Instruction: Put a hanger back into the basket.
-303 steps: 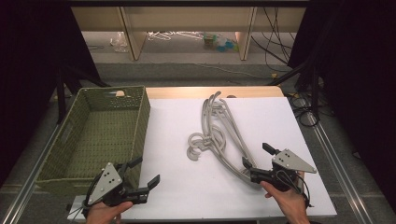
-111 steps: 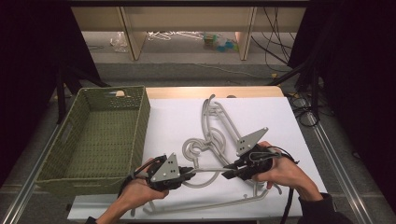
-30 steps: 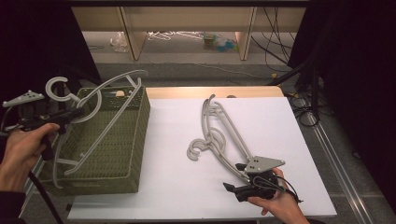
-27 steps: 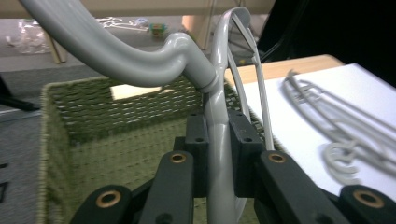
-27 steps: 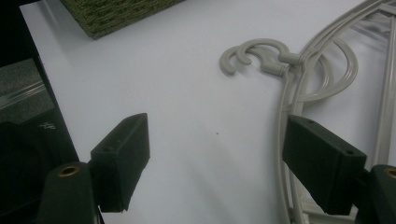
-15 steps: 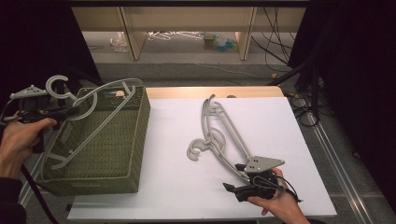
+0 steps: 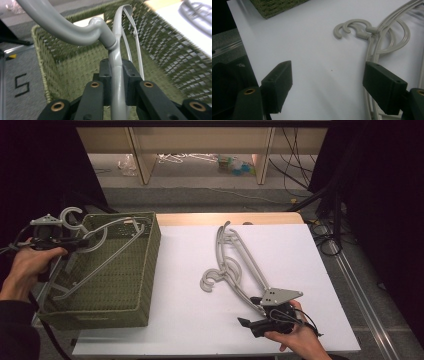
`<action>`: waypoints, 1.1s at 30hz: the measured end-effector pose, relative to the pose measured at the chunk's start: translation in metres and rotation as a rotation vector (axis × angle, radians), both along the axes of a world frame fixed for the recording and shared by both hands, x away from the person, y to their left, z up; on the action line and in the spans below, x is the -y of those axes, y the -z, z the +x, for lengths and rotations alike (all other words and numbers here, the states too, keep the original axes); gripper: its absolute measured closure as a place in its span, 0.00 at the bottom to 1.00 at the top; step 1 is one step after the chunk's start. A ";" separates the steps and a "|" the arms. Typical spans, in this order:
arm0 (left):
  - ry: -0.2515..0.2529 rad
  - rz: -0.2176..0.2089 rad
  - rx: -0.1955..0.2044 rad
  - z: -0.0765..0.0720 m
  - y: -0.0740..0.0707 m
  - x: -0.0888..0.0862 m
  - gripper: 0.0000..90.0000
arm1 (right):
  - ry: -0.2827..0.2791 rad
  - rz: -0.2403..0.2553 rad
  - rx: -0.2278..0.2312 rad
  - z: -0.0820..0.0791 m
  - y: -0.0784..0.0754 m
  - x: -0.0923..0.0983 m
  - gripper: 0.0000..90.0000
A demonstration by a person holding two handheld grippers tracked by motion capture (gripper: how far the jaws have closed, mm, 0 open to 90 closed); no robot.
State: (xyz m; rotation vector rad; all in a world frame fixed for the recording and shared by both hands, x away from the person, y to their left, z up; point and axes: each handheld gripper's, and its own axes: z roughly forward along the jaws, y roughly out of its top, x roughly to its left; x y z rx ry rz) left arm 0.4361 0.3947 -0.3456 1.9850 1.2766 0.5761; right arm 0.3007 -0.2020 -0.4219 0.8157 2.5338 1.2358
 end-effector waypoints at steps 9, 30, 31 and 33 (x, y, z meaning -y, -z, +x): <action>0.021 0.053 -0.060 0.012 0.026 0.007 0.88 | 0.005 -0.009 -0.007 0.001 0.003 0.000 0.28; -0.141 -0.057 -0.021 -0.012 0.033 -0.008 0.65 | 0.000 -0.015 -0.014 0.002 0.003 0.000 0.28; -0.135 -0.067 -0.009 -0.015 0.030 -0.005 0.63 | 0.000 -0.016 -0.014 0.002 0.004 0.000 0.28; -0.126 -0.093 0.019 -0.022 0.025 0.001 0.59 | 0.001 -0.016 -0.013 0.002 0.004 0.000 0.28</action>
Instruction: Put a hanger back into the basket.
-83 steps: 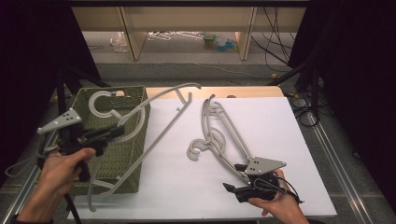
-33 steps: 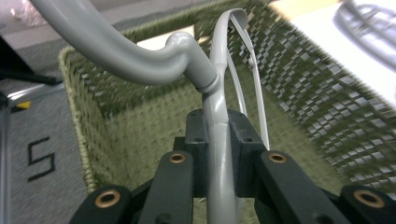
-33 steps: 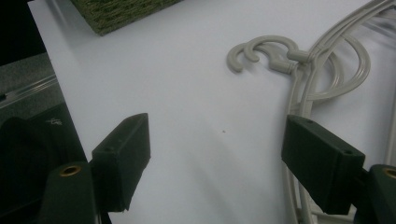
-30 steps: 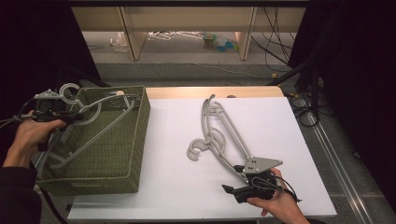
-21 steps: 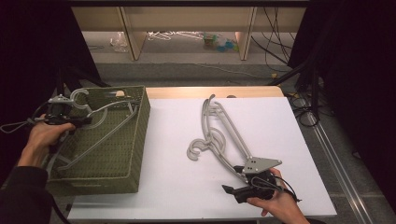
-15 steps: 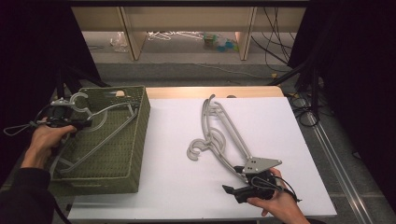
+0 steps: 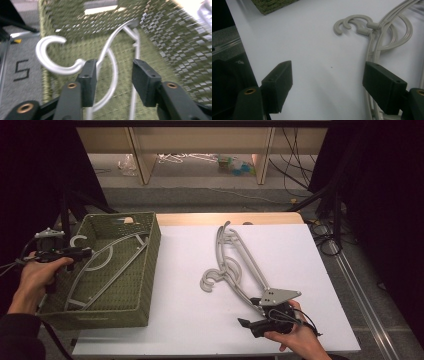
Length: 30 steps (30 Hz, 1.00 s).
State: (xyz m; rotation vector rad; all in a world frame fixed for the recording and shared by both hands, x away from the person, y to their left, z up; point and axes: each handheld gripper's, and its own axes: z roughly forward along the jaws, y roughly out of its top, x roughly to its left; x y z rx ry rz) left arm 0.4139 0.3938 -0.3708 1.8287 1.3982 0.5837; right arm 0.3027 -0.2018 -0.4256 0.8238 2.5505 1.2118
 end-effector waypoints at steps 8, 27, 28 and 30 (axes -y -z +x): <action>0.026 -0.036 0.081 -0.026 -0.007 0.029 0.44 | 0.000 -0.003 0.000 0.001 0.002 0.000 0.28; 0.186 -0.155 0.223 -0.099 -0.025 0.090 0.35 | 0.003 -0.003 0.006 0.001 0.002 0.000 0.28; 0.192 -0.167 0.230 -0.101 -0.023 0.095 0.34 | 0.004 -0.004 0.006 0.001 0.003 -0.001 0.28; 0.210 -0.182 0.229 -0.104 -0.020 0.105 0.32 | 0.004 -0.004 0.004 0.001 0.003 -0.001 0.28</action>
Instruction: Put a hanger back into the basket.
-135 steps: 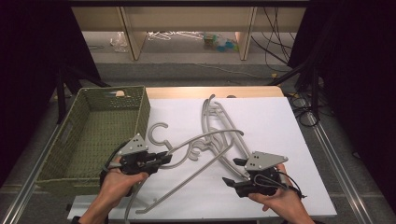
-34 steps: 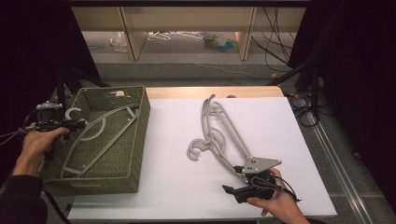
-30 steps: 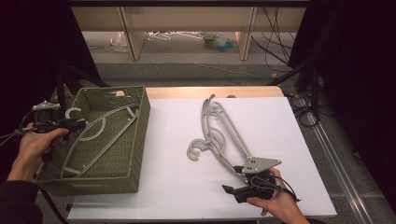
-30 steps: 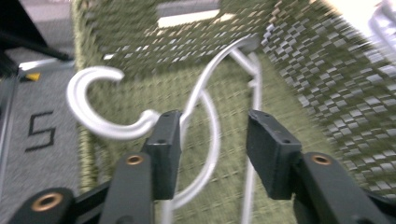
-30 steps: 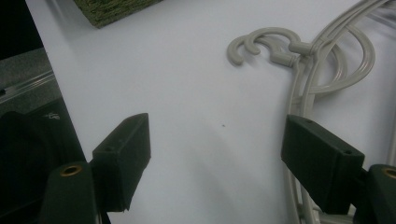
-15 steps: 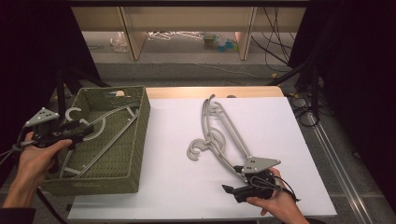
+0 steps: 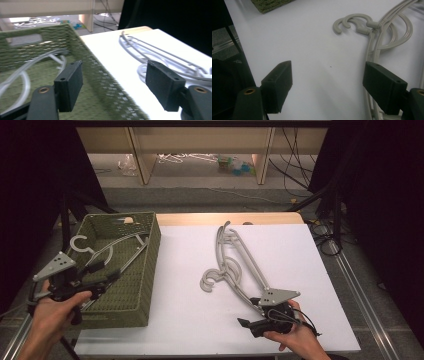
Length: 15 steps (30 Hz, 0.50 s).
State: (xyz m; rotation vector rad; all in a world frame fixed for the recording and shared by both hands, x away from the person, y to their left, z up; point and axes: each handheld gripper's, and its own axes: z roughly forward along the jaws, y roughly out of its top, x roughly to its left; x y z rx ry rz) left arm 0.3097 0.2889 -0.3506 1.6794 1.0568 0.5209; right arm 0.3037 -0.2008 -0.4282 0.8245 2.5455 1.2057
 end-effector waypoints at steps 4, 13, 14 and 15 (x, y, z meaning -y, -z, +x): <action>0.037 -0.015 0.022 -0.006 0.006 0.020 0.30 | -0.005 0.000 -0.003 0.000 0.001 0.000 0.27; 0.119 -0.049 0.049 -0.020 0.021 0.057 0.22 | 0.011 0.012 0.006 0.002 0.001 0.002 0.26; 0.127 -0.037 0.054 -0.022 0.023 0.061 0.21 | 0.014 0.015 0.007 0.002 0.000 0.002 0.25; 0.132 -0.035 0.055 -0.023 0.025 0.064 0.21 | 0.024 0.018 0.006 0.002 0.000 0.002 0.24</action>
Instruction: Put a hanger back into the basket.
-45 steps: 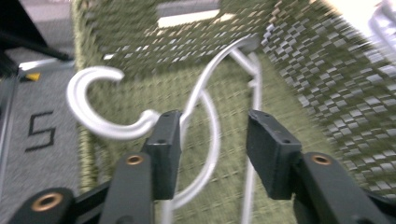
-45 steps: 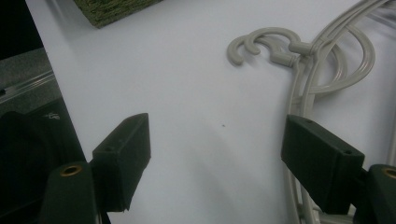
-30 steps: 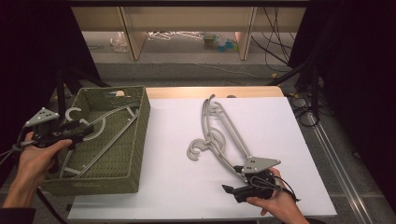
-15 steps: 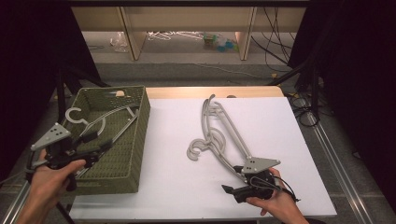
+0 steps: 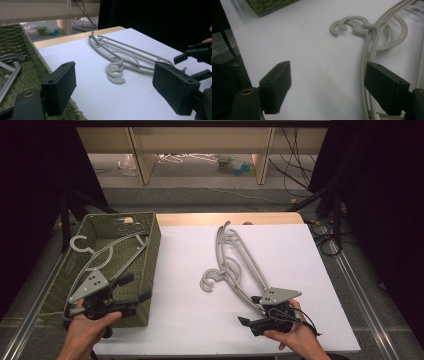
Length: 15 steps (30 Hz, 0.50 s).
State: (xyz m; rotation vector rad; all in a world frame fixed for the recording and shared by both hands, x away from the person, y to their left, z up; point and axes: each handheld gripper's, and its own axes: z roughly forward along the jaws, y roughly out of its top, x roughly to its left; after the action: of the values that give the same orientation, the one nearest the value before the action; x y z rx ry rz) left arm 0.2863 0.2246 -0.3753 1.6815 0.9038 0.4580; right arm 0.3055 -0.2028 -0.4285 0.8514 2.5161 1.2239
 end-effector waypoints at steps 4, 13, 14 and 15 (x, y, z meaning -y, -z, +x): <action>0.025 0.029 0.022 -0.006 0.011 0.012 0.19 | -0.001 0.007 0.004 0.001 0.001 0.002 0.24; 0.050 0.026 0.025 -0.015 0.029 0.029 0.19 | 0.008 0.013 0.013 0.001 0.002 0.002 0.23; 0.058 0.022 0.026 -0.015 0.031 0.031 0.19 | 0.006 0.013 0.008 0.000 0.003 0.002 0.23; 0.052 0.036 0.019 -0.017 0.031 0.032 0.19 | 0.001 0.014 0.009 0.000 0.003 0.001 0.23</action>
State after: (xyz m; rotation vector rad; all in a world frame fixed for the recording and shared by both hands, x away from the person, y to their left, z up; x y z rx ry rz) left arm 0.2693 0.1929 -0.4064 1.7260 0.8406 0.4572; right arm 0.3060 -0.2041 -0.4312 0.8491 2.5029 1.2432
